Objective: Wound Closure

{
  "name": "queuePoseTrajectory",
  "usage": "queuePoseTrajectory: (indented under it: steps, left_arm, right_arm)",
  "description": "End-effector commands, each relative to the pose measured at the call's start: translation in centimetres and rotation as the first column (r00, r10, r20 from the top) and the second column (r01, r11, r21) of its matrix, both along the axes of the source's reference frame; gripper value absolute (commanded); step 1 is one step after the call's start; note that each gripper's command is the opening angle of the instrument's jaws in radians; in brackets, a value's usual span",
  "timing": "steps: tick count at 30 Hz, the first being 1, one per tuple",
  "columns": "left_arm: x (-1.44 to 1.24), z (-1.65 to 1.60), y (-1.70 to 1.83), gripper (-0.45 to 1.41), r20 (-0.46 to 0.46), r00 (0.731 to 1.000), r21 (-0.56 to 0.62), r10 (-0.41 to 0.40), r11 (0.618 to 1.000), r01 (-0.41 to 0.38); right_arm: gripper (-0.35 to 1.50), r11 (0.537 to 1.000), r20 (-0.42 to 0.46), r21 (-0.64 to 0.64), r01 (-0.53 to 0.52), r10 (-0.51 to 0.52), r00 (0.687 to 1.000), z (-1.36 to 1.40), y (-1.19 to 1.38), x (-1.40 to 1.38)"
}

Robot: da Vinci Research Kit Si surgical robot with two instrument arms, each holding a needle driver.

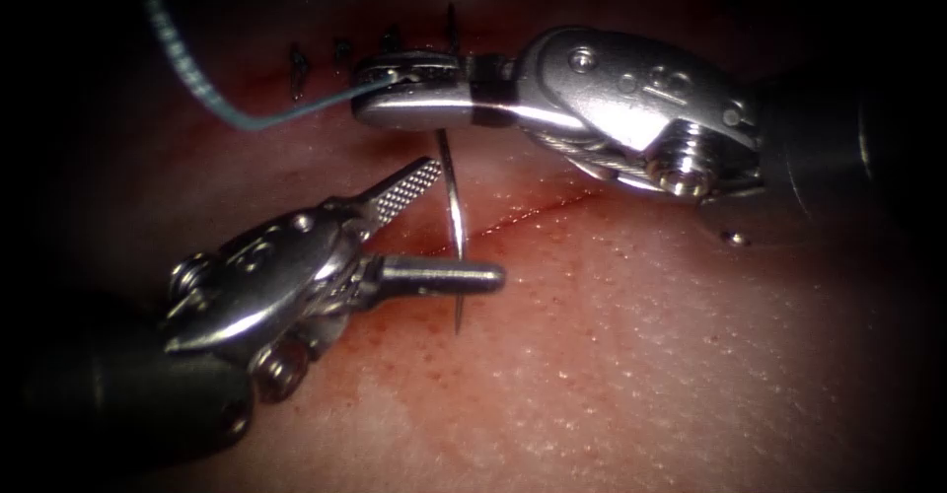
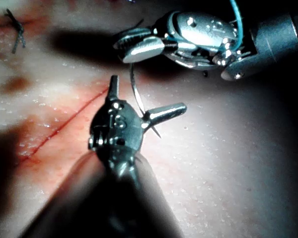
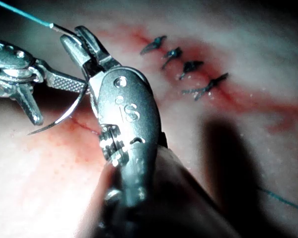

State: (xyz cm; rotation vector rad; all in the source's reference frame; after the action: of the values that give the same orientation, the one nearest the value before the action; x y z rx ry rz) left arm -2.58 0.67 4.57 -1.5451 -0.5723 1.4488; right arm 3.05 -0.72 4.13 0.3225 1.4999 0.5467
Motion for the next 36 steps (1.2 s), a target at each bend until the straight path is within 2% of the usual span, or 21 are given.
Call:
queuePoseTrajectory:
  steps: [1, 5, 7, 11, 12, 14, 16, 20, 26, 27, 32, 34, 36]
  left_arm:
    - [-0.08, 0.07, -0.06, 1.05, 0.004, 1.000, 0.006, 0.000, 1.000, 0.000]
    - [-0.10, 0.09, -0.09, 0.86, 0.011, 1.000, 0.031, -0.007, 1.000, 0.007]
    - [-0.10, 0.09, -0.10, 0.57, 0.024, 1.000, 0.052, 0.001, 0.999, -0.002]
    - [-0.08, 0.08, -0.14, -0.32, 0.048, 0.999, 0.090, 0.014, 0.996, -0.019]
    - [-0.07, 0.07, -0.14, -0.43, 0.059, 0.998, 0.117, 0.014, 0.993, -0.021]
    - [-0.05, 0.08, -0.14, -0.45, 0.075, 0.997, 0.144, 0.021, 0.989, -0.032]
    - [-0.02, 0.09, -0.14, -0.45, 0.107, 0.994, 0.225, 0.018, 0.973, -0.042]
    - [0.04, 0.12, -0.18, -0.45, 0.123, 0.992, 0.243, 0.037, 0.968, -0.066]
    - [0.10, 0.08, -0.18, -0.45, 0.064, 0.998, 0.277, 0.022, 0.960, -0.039]
    - [0.10, 0.08, -0.18, -0.45, 0.056, 0.998, 0.279, 0.020, 0.960, -0.035]
    - [0.10, 0.08, -0.18, -0.45, 0.027, 1.000, 0.286, 0.014, 0.958, -0.021]
    - [0.10, 0.08, -0.18, -0.45, 0.024, 1.000, 0.286, 0.008, 0.958, -0.015]
    - [0.11, 0.08, -0.17, -0.45, 0.017, 1.000, 0.287, 0.002, 0.958, -0.007]
  right_arm:
    - [-0.35, 1.000, -0.008, 0.001, -0.002, 0.002, 1.000, 0.02, -0.03, 0.08]
    - [-0.35, 1.000, -0.026, 0.002, -0.013, 0.013, 1.000, -0.01, -0.02, 0.08]
    - [-0.35, 1.000, -0.027, 0.002, -0.012, 0.012, 1.000, -0.03, -0.03, 0.08]
    - [-0.35, 1.000, -0.038, 0.001, -0.017, 0.017, 0.999, -0.04, -0.05, 0.09]
    - [-0.35, 1.000, -0.041, 0.006, -0.017, 0.018, 0.999, -0.04, -0.06, 0.09]
    - [-0.35, 1.000, -0.045, 0.006, -0.017, 0.017, 0.999, -0.06, -0.08, 0.10]
    - [-0.35, 1.000, -0.049, 0.012, -0.017, 0.018, 0.999, -0.08, -0.10, 0.10]
    - [-0.35, 1.000, -0.052, 0.021, -0.015, 0.016, 0.999, -0.12, -0.13, 0.11]
    - [-0.35, 1.000, -0.047, 0.026, -0.015, 0.016, 0.999, -0.15, -0.09, 0.12]
    - [-0.28, 1.000, -0.034, 0.029, -0.008, 0.009, 0.999, -0.16, -0.08, 0.12]
    - [0.32, 0.999, 0.009, 0.042, 0.014, -0.014, 1.000, -0.19, -0.05, 0.12]
    - [0.63, 0.998, 0.033, 0.055, 0.027, -0.028, 0.999, -0.20, -0.03, 0.12]
    - [0.78, 0.998, 0.058, 0.044, 0.033, -0.035, 0.998, -0.22, -0.02, 0.12]
